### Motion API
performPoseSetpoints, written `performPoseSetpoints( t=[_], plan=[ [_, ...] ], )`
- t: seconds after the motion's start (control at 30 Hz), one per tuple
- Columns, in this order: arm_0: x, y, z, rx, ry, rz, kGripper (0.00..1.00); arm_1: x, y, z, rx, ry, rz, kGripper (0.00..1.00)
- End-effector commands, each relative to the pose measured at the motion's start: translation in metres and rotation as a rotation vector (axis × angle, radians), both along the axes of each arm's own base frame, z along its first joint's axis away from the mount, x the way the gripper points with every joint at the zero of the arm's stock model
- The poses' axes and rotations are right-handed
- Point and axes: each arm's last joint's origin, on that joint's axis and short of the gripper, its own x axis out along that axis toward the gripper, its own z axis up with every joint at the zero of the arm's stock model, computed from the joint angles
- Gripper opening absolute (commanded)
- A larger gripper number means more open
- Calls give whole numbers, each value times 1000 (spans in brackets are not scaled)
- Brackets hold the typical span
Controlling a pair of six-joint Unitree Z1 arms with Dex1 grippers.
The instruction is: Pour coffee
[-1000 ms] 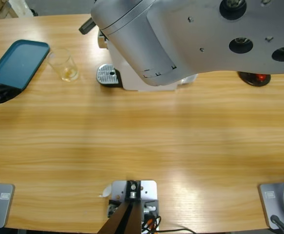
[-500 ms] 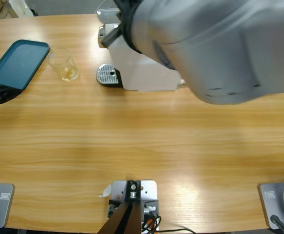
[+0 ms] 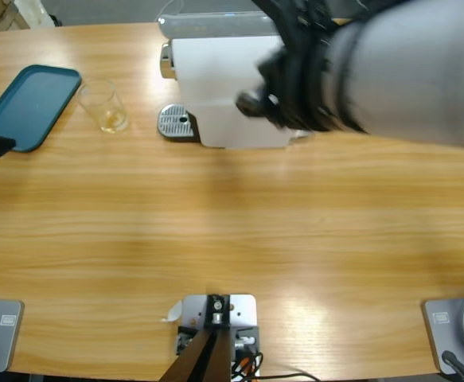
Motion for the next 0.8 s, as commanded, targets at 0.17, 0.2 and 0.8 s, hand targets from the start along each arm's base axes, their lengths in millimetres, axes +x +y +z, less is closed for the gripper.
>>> performPoseSetpoints(
  t=[0.17,0.2,0.8],
  plan=[
    [-1,13,-12,-35,39,52,977,-46,-96,-34,16,111,-90,1000],
    [1,12,-15,-38,52,69,977,-47,-98,-36,12,115,-93,1000],
    [124,-48,-107,-17,164,224,945,-54,-113,-52,18,131,-106,1000]
  ],
)
